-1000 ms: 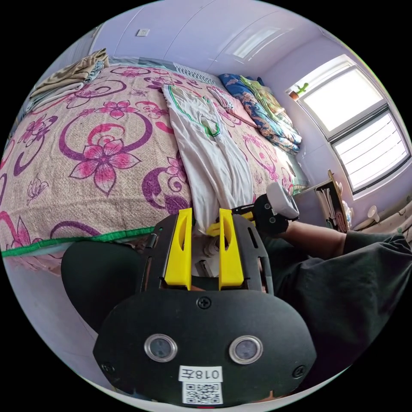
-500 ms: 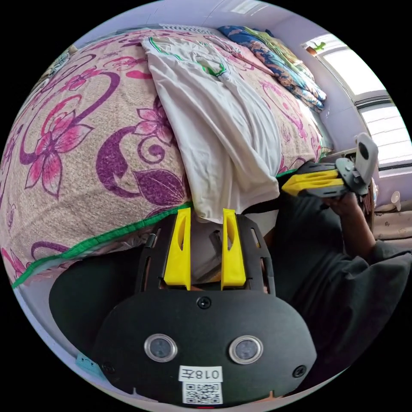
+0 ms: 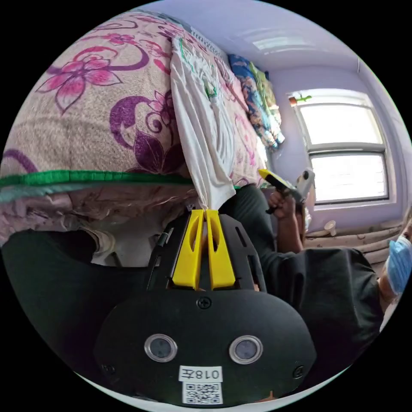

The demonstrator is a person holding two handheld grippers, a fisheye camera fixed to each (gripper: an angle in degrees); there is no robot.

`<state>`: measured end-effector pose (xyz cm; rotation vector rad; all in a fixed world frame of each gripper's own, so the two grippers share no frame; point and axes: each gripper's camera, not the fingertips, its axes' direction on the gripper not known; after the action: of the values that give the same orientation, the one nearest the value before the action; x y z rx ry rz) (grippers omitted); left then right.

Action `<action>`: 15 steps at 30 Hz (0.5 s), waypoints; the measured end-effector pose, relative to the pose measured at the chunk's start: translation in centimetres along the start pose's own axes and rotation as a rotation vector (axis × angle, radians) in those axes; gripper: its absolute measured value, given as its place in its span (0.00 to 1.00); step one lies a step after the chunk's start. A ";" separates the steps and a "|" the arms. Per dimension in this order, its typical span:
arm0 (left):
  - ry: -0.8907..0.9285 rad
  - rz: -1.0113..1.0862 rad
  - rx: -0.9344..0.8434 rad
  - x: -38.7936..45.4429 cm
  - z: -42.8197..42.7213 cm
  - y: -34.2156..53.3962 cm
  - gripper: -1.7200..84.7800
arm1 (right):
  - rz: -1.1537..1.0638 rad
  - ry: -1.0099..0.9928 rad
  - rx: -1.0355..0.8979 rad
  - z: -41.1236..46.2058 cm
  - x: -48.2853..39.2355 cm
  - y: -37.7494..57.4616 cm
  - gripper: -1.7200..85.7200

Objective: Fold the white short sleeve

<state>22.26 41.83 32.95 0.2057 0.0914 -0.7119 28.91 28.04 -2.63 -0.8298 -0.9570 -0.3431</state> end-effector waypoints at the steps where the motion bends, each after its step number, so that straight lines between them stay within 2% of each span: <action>1: 0.095 -0.057 0.074 -1.1 -1.4 2.2 0.01 | -0.002 -0.003 0.008 -0.1 0.1 0.1 0.02; 5: 0.416 -0.404 0.372 -6.7 -2.6 11.2 0.01 | -0.013 -0.029 0.014 0.2 0.2 -0.1 0.02; 7: 0.438 -0.458 0.421 -6.7 -2.8 13.4 0.01 | -0.019 -0.016 -0.009 0.9 0.1 -0.6 0.02; 12: 0.351 -0.457 0.562 -3.0 -6.3 15.9 0.01 | -0.024 0.051 -0.140 2.8 0.2 -1.5 0.03; 15: 0.154 -0.235 0.440 2.5 -7.3 10.8 0.02 | -0.002 0.063 -0.231 4.4 1.0 -1.7 0.05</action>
<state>31.11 49.81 27.16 0.6803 0.1064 -0.9455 25.93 30.33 0.30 -1.0224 -0.8691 -0.4850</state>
